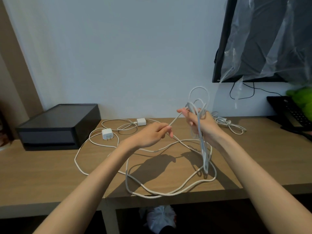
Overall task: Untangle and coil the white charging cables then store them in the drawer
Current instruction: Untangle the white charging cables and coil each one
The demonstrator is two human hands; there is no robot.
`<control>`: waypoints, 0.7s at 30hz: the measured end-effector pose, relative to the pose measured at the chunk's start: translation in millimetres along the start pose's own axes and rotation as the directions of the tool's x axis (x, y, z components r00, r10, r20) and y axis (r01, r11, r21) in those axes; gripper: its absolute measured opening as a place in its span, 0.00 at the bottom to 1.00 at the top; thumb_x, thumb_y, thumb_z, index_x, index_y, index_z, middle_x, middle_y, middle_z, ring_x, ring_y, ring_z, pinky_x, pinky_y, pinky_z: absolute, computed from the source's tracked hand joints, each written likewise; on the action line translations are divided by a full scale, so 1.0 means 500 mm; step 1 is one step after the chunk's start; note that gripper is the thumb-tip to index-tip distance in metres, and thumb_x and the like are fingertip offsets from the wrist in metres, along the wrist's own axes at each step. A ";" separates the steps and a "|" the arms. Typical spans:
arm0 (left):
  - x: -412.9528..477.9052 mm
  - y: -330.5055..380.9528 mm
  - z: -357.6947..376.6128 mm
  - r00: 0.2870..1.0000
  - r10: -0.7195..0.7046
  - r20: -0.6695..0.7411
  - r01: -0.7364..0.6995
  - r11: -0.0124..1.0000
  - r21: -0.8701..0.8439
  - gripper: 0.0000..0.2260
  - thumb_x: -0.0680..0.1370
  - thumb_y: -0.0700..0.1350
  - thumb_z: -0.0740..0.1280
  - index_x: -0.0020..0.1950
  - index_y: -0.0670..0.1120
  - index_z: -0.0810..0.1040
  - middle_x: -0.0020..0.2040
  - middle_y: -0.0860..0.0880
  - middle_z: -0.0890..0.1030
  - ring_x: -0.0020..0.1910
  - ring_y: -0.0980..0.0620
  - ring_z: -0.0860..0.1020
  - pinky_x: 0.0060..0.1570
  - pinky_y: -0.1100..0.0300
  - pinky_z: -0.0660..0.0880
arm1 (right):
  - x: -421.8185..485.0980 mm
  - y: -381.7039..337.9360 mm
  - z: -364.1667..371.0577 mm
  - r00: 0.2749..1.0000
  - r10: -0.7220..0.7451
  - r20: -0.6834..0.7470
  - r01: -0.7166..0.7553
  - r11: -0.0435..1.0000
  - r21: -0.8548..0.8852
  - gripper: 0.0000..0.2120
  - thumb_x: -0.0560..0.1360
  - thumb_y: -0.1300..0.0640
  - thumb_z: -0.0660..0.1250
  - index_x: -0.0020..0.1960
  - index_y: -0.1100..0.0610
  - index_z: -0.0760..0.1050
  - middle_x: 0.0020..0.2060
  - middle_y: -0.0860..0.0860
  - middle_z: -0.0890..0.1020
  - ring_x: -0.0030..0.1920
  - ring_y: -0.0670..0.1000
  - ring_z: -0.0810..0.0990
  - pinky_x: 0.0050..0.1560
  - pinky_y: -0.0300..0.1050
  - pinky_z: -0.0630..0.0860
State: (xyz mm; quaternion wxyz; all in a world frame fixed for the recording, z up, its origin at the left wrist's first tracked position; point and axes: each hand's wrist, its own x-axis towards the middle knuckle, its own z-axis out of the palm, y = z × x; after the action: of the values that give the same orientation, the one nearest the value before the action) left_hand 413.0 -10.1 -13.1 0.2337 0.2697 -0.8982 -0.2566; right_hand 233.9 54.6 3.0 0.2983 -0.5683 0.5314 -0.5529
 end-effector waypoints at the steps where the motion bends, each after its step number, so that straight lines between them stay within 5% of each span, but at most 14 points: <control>1: 0.002 -0.005 0.000 1.000 -0.009 -0.012 0.009 1.000 0.015 0.16 0.83 0.47 0.53 0.46 0.46 0.78 0.33 0.52 0.69 0.33 0.60 0.68 0.36 0.69 0.64 | 0.003 -0.002 0.002 1.000 0.008 -0.026 -0.007 0.999 0.038 0.10 0.77 0.49 0.66 0.50 0.53 0.82 0.27 0.49 0.68 0.23 0.43 0.63 0.24 0.36 0.58; 7: 0.017 -0.050 -0.015 0.962 -0.130 -0.240 0.132 0.991 -0.007 0.16 0.83 0.45 0.53 0.52 0.45 0.80 0.34 0.52 0.72 0.36 0.55 0.71 0.38 0.62 0.66 | 0.041 -0.010 0.004 0.992 0.036 -0.119 -0.038 0.999 -0.014 0.07 0.78 0.55 0.65 0.46 0.55 0.81 0.26 0.49 0.69 0.24 0.44 0.67 0.27 0.36 0.64; 11: 0.012 -0.124 -0.027 0.842 -0.364 -0.398 0.350 0.930 -0.111 0.16 0.83 0.42 0.52 0.60 0.39 0.78 0.49 0.39 0.80 0.48 0.41 0.76 0.44 0.54 0.69 | 0.074 0.009 -0.008 0.994 0.074 -0.082 -0.091 0.970 -0.224 0.05 0.76 0.59 0.69 0.46 0.60 0.73 0.30 0.51 0.71 0.29 0.45 0.70 0.29 0.35 0.67; 14: 0.013 -0.154 -0.021 0.834 -0.460 -0.305 0.438 0.888 -0.141 0.16 0.83 0.40 0.51 0.67 0.38 0.71 0.44 0.44 0.76 0.38 0.47 0.72 0.37 0.58 0.66 | 0.092 0.018 -0.009 0.985 0.164 0.058 -0.143 0.954 -0.263 0.14 0.75 0.57 0.70 0.50 0.59 0.65 0.36 0.51 0.69 0.32 0.46 0.69 0.31 0.38 0.68; 16: 0.017 -0.160 -0.009 0.853 -0.487 -0.189 0.449 0.869 -0.209 0.18 0.83 0.39 0.51 0.73 0.41 0.62 0.53 0.41 0.76 0.46 0.44 0.75 0.44 0.58 0.69 | 0.102 0.019 -0.005 0.968 0.242 0.070 -0.219 0.946 -0.239 0.22 0.75 0.56 0.70 0.59 0.58 0.60 0.44 0.53 0.70 0.39 0.47 0.72 0.34 0.42 0.70; 18: 0.021 -0.155 -0.003 0.881 -0.459 -0.114 0.436 0.882 -0.176 0.17 0.83 0.39 0.52 0.72 0.44 0.63 0.59 0.40 0.73 0.59 0.42 0.73 0.52 0.57 0.68 | 0.114 0.020 0.003 0.958 0.279 0.059 -0.266 0.949 -0.171 0.27 0.75 0.57 0.70 0.64 0.59 0.57 0.53 0.54 0.68 0.43 0.46 0.72 0.36 0.42 0.70; 21: 0.020 -0.126 -0.002 0.930 -0.360 -0.080 0.353 0.931 -0.088 0.19 0.83 0.43 0.52 0.74 0.42 0.60 0.70 0.45 0.67 0.69 0.50 0.66 0.59 0.63 0.63 | 0.140 0.035 0.007 0.949 0.309 0.058 -0.308 0.951 -0.024 0.32 0.75 0.58 0.70 0.70 0.63 0.56 0.62 0.55 0.66 0.44 0.44 0.71 0.40 0.41 0.69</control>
State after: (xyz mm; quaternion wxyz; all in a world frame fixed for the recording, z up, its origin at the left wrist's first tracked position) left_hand 429.4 -62.1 -46.4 0.2350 0.4316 -0.8124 -0.3138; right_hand 220.1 -16.0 7.6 0.3930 -0.4972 0.6083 -0.4778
